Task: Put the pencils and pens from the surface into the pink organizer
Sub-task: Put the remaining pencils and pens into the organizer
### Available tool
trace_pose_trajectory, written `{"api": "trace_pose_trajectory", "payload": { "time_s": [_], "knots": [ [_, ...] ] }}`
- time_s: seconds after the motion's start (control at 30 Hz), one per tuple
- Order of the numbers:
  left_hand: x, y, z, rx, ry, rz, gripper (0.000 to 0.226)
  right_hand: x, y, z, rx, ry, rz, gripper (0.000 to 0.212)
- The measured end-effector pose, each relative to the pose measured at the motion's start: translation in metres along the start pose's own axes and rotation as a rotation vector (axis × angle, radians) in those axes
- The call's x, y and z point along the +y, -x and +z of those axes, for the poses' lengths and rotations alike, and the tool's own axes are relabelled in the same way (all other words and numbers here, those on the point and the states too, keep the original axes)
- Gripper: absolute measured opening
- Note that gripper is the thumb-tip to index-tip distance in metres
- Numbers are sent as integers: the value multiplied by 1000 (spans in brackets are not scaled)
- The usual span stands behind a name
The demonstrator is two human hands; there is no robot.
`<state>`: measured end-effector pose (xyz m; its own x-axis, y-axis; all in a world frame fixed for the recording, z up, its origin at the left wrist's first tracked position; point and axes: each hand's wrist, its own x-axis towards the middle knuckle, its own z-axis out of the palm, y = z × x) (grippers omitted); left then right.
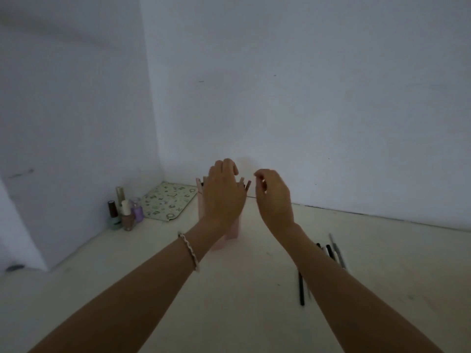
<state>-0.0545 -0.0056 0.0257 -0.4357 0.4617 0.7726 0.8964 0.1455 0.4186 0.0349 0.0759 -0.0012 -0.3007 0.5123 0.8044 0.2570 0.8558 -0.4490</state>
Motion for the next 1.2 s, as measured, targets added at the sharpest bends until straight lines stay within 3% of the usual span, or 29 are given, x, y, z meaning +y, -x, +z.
{"api": "trace_pose_trajectory", "payload": {
  "time_s": [0.13, 0.23, 0.33, 0.4, 0.6, 0.8, 0.97, 1.1, 1.2],
  "knots": [
    [32, 28, 20, -181, 104, -53, 27, 13, -5, -25, 15, 30, 78, 16],
    [46, 49, 38, -524, 96, -113, 15, 25, -1, -46, 113, 11, 154, 19],
    [64, 78, 61, -915, 6, -196, 26, 42, 3, -71, 119, 8, 252, 18],
    [69, 93, 73, -1014, -46, -200, 28, 50, 8, -81, 113, 9, 305, 17],
    [74, 98, 86, -1036, -36, -223, 31, 69, 24, -95, -10, 70, 371, 16],
    [79, 102, 89, -1093, -39, -234, 38, 78, 34, -96, -10, 36, 425, 17],
    [77, 98, 90, -934, -237, -122, 28, 77, 39, -99, -58, 57, 448, 17],
    [57, 69, 70, -848, -280, -114, 55, 77, 38, -103, -337, 255, 558, 19],
    [52, 45, 46, -826, -197, -114, 59, 76, 43, -104, -577, 436, 600, 25]
  ]
}}
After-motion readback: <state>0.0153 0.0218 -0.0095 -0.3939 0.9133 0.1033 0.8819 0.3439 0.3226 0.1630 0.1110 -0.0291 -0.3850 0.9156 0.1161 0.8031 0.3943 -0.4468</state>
